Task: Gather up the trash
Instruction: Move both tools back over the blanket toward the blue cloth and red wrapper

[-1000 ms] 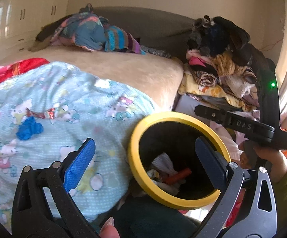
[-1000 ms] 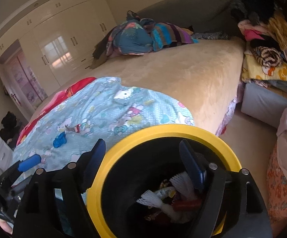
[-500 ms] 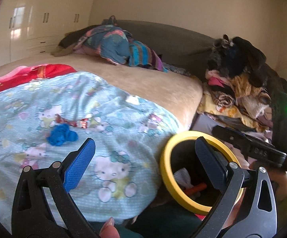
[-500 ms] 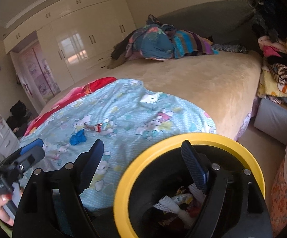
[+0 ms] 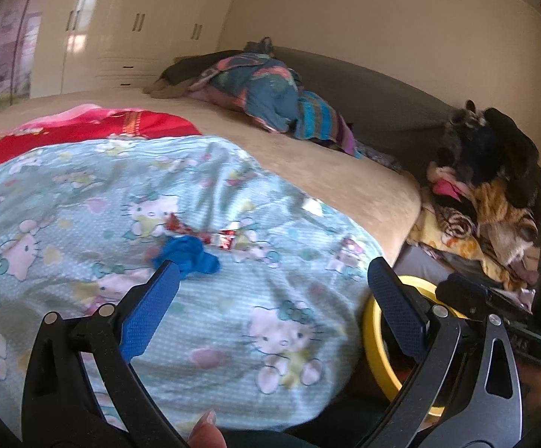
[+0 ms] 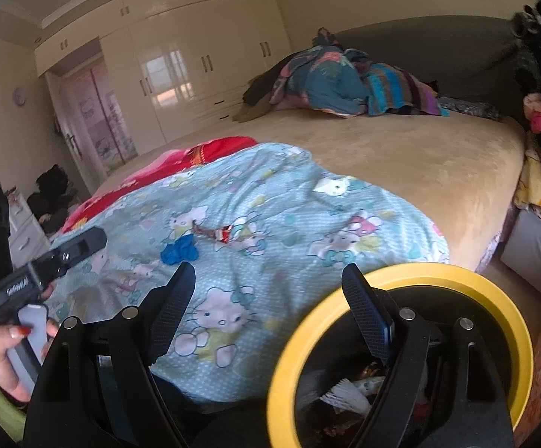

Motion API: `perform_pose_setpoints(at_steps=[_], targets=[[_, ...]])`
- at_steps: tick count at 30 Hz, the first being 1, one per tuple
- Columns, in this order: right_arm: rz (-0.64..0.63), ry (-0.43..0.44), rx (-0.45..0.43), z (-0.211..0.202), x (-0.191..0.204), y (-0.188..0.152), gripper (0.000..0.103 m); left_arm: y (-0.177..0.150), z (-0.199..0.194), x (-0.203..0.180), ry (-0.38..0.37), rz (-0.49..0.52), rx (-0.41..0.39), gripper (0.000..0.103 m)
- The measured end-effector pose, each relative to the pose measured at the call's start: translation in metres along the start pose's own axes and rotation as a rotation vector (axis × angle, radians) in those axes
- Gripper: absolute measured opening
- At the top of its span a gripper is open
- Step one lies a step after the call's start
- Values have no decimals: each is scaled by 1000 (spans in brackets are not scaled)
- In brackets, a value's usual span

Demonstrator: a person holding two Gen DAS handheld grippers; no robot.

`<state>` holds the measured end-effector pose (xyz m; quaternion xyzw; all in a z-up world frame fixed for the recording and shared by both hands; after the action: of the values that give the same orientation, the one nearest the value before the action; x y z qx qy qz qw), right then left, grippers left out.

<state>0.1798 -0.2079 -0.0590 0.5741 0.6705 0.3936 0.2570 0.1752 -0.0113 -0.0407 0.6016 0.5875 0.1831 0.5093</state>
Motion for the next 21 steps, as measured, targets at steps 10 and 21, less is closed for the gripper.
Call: perform_pose_setpoints(at_steps=[10,21], targets=[[-70,49,52,42,45,9,78,-3,-6,55,49,-91,-9,93],[-140,52,135,140,91,27,78,-20,11,97,45,-203,43,66]])
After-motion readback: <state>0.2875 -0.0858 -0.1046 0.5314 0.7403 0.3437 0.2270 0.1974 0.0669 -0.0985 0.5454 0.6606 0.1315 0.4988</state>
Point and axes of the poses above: each gripper's, at about its wrist camera, not at the fingertips, and z roughly the way its jaws point, x to its left, y to its top, the point moved 8 cm from there along z, roughly the way its jaws point, and after that the axes turned 13 degrees about -y, right-handed, at the moved point
